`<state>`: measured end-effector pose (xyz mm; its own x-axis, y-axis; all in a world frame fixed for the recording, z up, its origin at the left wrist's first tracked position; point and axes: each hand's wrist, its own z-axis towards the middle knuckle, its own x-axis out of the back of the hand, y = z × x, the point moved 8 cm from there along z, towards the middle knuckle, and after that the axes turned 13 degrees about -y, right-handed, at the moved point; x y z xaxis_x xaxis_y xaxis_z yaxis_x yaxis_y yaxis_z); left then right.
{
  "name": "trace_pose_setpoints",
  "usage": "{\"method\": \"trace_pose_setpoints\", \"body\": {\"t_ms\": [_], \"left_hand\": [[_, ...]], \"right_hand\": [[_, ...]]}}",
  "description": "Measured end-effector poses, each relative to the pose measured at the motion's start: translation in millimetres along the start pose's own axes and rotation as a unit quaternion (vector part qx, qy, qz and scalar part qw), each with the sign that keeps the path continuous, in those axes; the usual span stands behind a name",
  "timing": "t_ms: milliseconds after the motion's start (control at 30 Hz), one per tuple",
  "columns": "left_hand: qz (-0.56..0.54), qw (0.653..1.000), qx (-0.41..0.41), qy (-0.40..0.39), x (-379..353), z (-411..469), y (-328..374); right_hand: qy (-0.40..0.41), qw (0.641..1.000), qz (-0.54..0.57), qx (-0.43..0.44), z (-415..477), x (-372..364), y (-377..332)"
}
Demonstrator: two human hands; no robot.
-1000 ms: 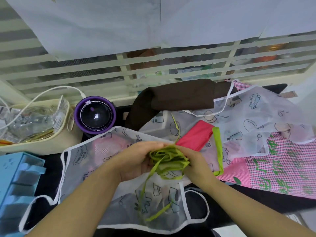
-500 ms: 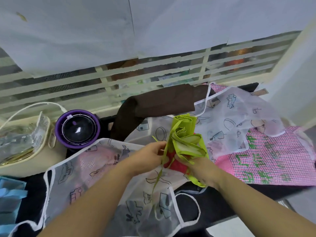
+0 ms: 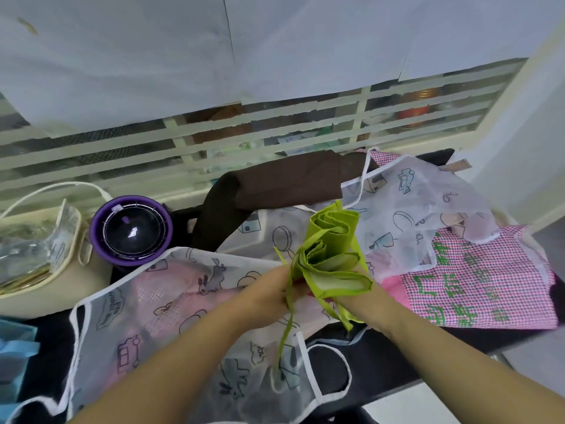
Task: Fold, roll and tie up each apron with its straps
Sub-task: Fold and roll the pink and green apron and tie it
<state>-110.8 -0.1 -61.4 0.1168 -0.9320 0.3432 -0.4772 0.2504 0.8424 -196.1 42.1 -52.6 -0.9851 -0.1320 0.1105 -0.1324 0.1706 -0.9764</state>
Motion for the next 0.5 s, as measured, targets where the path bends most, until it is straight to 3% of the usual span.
{"method": "trace_pose_setpoints", "body": {"t_ms": [100, 200, 367, 500], "left_hand": [[0.053, 0.998, 0.015, 0.037, 18, -7, 10], [0.030, 0.997, -0.040, 0.053, 26, -3, 27], [0.043, 0.998, -0.029, 0.039, 30, 2, 37], [0.006, 0.999, -0.025, 0.030, 27, 11, 32]], "right_hand": [[0.018, 0.999, -0.036, 0.037, 4, 9, -29], [0.025, 0.994, -0.077, 0.076, 2, 19, -65], [0.044, 0.989, -0.114, 0.083, -16, 47, -92], [0.122, 0.948, -0.269, 0.121, -36, 64, -120]]}}
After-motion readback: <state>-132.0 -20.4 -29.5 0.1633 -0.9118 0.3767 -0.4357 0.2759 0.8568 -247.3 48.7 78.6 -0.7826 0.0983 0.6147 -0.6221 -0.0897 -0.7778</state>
